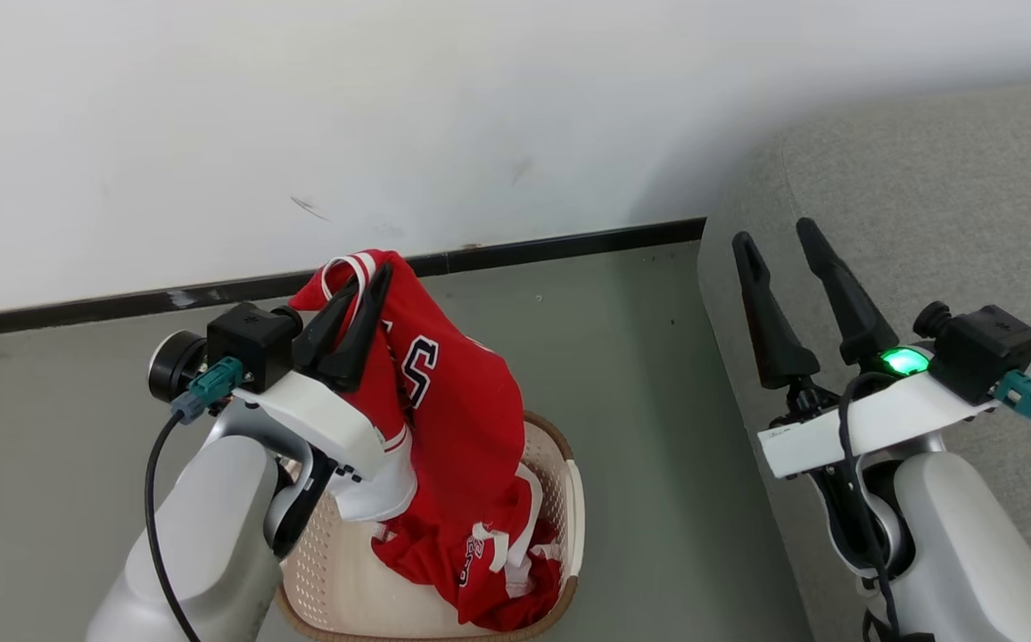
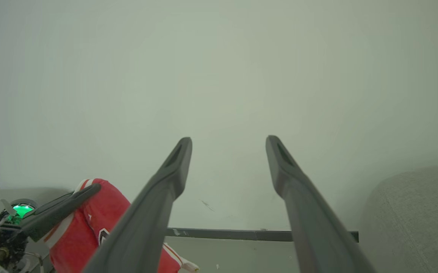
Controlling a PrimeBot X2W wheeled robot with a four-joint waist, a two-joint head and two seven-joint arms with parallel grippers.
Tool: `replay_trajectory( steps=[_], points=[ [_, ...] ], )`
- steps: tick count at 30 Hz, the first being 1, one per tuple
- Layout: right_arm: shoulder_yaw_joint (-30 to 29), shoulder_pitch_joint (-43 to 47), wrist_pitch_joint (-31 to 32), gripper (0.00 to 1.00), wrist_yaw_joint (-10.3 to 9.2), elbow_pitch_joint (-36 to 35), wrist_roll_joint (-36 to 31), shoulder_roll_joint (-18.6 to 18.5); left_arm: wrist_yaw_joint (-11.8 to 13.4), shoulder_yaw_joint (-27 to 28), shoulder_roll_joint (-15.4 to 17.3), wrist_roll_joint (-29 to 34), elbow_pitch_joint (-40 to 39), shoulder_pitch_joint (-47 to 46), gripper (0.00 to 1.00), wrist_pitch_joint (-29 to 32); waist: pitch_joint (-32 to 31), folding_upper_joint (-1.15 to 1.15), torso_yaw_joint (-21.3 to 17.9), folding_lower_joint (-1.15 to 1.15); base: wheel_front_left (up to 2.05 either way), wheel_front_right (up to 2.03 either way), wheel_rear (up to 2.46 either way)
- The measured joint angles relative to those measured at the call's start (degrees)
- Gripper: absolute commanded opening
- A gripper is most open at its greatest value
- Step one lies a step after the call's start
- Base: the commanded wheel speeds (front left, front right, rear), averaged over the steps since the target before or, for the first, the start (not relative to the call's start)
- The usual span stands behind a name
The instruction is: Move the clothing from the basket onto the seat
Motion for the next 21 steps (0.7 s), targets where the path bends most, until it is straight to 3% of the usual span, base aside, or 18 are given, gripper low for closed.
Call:
replay_trajectory(
  steps=[21],
  points=[
    [8.76,6.28,0.0,1.0,0.0,2.16,1.71,-3.63,0.0,-1.93,-0.79,-5.16,-2.77,-1.62,0.0,1.59,-7.21,0.0,1.81,0.0,0.0,0.0,0.0]
  ],
)
